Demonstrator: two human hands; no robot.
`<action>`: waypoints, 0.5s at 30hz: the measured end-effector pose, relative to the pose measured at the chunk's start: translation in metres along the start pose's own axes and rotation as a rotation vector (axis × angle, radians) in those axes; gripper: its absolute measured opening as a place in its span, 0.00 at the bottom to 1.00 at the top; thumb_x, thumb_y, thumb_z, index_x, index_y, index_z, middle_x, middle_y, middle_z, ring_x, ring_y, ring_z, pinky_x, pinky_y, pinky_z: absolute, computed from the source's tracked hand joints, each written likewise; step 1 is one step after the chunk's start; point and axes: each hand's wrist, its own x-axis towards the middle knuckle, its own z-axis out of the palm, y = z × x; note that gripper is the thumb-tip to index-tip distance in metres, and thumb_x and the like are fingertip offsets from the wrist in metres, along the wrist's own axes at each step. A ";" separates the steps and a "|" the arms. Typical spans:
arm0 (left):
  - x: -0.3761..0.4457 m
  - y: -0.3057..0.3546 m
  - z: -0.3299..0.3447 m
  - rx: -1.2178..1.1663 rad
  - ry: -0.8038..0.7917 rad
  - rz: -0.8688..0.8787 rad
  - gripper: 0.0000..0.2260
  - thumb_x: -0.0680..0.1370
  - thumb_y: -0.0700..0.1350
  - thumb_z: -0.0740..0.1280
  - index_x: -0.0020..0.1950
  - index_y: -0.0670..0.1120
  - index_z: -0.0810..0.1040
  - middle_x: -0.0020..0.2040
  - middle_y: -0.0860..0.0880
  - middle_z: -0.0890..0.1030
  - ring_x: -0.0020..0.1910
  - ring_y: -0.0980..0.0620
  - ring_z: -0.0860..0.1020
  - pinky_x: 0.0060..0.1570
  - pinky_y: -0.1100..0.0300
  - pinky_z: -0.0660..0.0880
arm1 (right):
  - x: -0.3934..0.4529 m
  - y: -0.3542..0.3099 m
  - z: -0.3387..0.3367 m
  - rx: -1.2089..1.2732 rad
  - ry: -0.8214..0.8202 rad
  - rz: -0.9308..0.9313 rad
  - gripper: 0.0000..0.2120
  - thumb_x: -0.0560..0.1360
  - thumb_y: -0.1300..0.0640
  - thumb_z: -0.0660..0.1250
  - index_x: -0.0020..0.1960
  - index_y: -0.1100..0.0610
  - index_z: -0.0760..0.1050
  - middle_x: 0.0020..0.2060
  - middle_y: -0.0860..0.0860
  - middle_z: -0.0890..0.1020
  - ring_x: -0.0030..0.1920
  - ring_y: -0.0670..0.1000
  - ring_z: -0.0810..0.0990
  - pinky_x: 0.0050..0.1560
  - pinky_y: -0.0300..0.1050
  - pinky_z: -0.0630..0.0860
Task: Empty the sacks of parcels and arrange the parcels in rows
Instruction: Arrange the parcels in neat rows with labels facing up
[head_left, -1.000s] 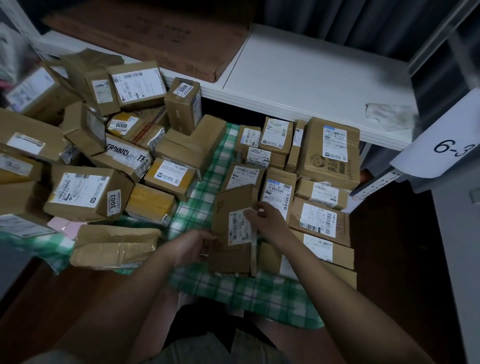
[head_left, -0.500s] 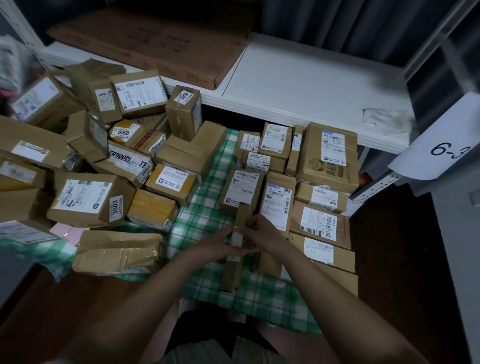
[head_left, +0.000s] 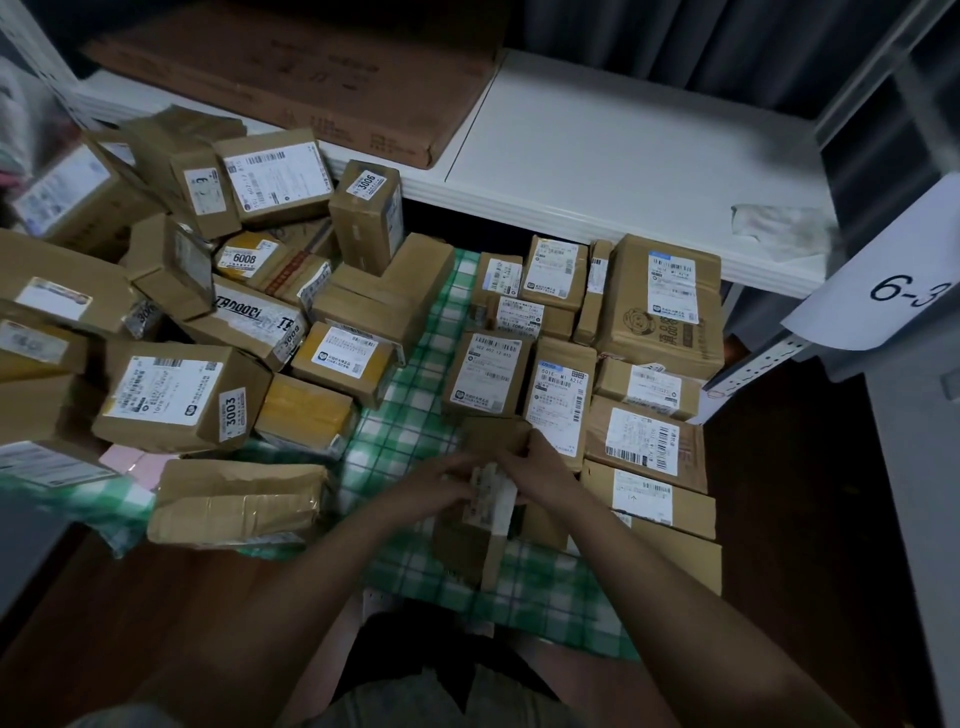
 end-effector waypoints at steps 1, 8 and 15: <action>0.000 -0.001 -0.003 -0.009 0.056 -0.002 0.23 0.77 0.43 0.69 0.71 0.51 0.69 0.71 0.48 0.69 0.63 0.51 0.72 0.65 0.50 0.72 | -0.001 0.000 -0.002 -0.012 -0.010 -0.002 0.18 0.76 0.51 0.67 0.62 0.57 0.69 0.54 0.55 0.80 0.48 0.53 0.83 0.44 0.53 0.84; 0.001 -0.022 -0.017 -0.177 0.072 -0.109 0.23 0.75 0.42 0.71 0.68 0.49 0.69 0.62 0.48 0.77 0.63 0.46 0.76 0.62 0.51 0.73 | -0.002 0.000 -0.003 0.037 -0.158 -0.017 0.21 0.75 0.53 0.71 0.66 0.55 0.71 0.57 0.53 0.81 0.52 0.54 0.83 0.50 0.52 0.83; 0.008 -0.045 -0.029 -0.127 0.139 -0.255 0.14 0.79 0.40 0.66 0.64 0.39 0.76 0.61 0.40 0.79 0.59 0.42 0.78 0.55 0.53 0.75 | 0.002 0.005 -0.030 -0.416 0.380 -0.310 0.17 0.81 0.54 0.60 0.68 0.56 0.72 0.59 0.55 0.79 0.54 0.52 0.77 0.51 0.41 0.71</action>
